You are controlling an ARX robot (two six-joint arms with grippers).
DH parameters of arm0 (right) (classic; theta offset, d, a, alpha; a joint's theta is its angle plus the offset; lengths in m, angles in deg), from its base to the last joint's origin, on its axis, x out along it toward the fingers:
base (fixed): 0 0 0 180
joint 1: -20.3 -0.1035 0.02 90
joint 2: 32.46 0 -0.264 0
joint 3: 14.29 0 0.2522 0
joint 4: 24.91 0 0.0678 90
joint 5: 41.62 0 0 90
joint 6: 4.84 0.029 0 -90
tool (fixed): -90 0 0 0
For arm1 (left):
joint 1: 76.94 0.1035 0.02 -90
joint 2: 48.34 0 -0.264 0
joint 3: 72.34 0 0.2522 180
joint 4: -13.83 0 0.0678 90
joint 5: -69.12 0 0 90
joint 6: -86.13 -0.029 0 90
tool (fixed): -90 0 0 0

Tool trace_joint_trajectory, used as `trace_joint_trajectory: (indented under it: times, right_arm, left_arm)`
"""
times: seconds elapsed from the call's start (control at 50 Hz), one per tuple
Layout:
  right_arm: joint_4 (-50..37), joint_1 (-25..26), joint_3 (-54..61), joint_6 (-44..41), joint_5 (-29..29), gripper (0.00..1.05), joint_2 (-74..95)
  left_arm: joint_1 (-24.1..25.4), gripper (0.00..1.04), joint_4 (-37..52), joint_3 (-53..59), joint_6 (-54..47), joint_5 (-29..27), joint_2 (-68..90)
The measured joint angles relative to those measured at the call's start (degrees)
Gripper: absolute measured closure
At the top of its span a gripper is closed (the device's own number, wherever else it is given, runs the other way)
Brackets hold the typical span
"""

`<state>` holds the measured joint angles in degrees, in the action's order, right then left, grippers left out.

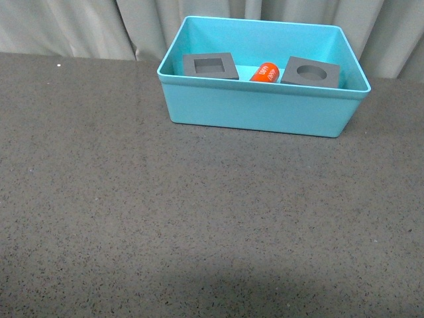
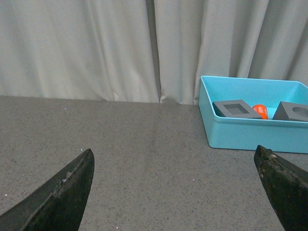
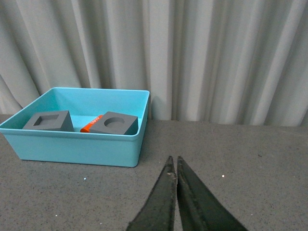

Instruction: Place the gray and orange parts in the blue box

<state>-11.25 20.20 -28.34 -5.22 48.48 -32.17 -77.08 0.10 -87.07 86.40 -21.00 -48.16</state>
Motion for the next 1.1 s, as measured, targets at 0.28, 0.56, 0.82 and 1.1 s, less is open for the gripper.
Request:
trace_joint_trajectory:
  times: [0.28, 0.56, 0.82, 1.1]
  right_arm:
    - [0.0, 0.02, 0.0, 0.0, 0.0, 0.44, -0.04]
    - [0.0, 0.02, 0.0, 0.13, 0.0, 0.1, -0.04]
    - [0.0, 0.02, 0.0, 0.13, 0.0, 0.1, -0.04]
    - [0.0, 0.02, 0.0, 0.13, 0.0, 0.1, -0.04]
  left_arm:
    - [0.0, 0.07, 0.0, 0.0, 0.0, 0.0, 0.0]
    - [0.0, 0.07, 0.0, 0.0, 0.0, 0.0, 0.0]
    - [0.0, 0.07, 0.0, 0.0, 0.0, 0.0, 0.0]
    - [0.0, 0.07, 0.0, 0.0, 0.0, 0.0, 0.0]
